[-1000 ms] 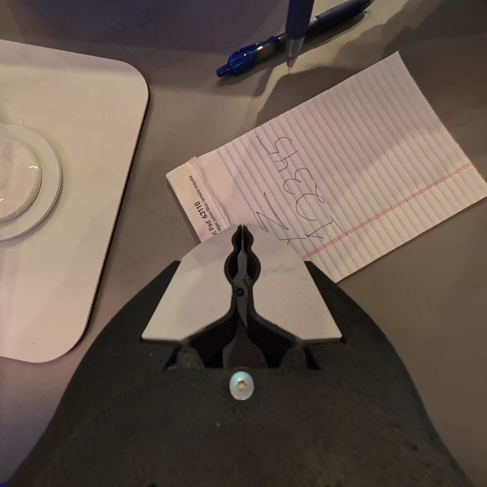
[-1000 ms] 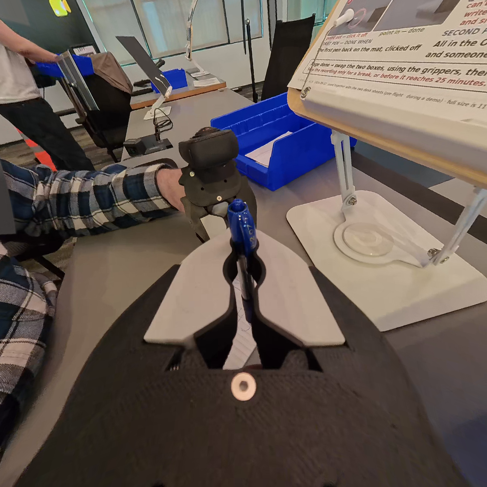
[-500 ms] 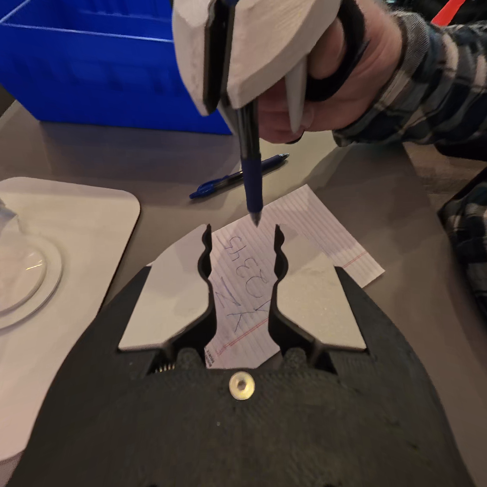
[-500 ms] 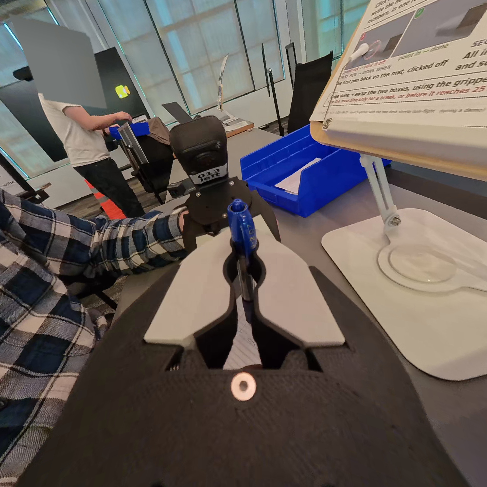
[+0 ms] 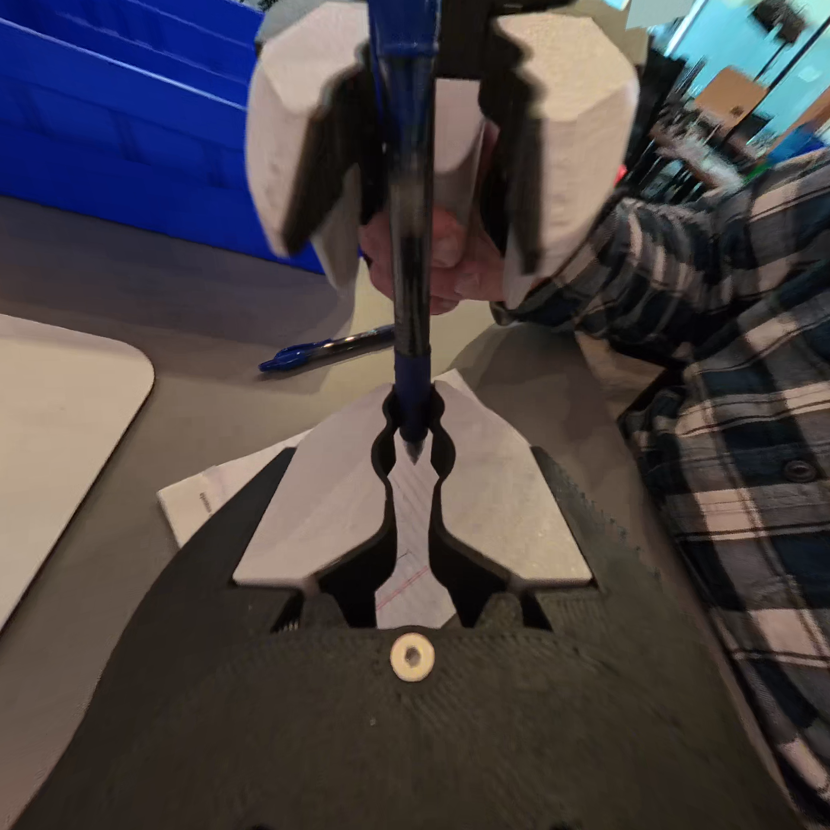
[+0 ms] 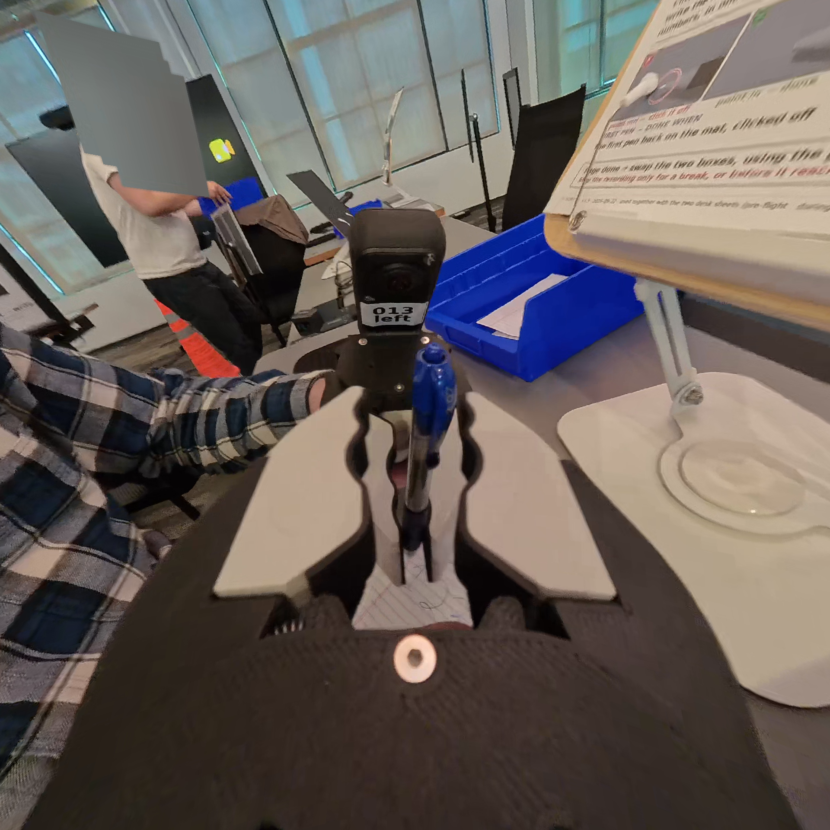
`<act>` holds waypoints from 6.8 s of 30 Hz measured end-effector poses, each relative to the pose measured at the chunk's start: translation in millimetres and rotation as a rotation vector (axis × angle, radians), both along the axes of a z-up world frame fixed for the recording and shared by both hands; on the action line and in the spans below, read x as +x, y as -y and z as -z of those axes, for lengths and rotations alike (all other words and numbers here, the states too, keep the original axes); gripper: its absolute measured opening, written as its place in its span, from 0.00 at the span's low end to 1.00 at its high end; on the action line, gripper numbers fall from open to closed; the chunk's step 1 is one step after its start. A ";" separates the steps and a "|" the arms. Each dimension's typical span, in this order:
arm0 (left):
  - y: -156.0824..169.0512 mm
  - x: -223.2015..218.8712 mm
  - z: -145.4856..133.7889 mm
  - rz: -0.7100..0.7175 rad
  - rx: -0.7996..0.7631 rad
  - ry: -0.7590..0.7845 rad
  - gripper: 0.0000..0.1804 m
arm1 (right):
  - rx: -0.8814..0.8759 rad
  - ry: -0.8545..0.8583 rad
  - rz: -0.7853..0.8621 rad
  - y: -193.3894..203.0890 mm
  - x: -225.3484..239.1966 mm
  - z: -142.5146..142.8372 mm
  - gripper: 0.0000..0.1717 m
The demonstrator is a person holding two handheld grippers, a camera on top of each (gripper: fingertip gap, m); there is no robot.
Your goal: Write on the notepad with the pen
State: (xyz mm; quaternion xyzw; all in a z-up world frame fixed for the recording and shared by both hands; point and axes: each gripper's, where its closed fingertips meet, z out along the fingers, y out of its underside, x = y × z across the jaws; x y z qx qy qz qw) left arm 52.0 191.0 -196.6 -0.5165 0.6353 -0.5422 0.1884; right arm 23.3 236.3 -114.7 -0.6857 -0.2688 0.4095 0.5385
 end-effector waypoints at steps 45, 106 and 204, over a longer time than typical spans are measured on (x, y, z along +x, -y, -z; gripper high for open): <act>-1.5 -7.5 -15.6 0.055 -0.237 0.034 0.06 | 0.420 0.918 -0.073 -13.1 3.9 4.3 0.54; 34.4 -25.9 80.5 -0.179 0.457 -0.322 0.15 | -0.587 0.652 0.187 57.3 83.1 137.8 0.24; 27.1 5.4 54.5 0.296 0.619 -0.245 0.11 | -0.016 0.759 0.096 90.3 46.4 102.7 0.00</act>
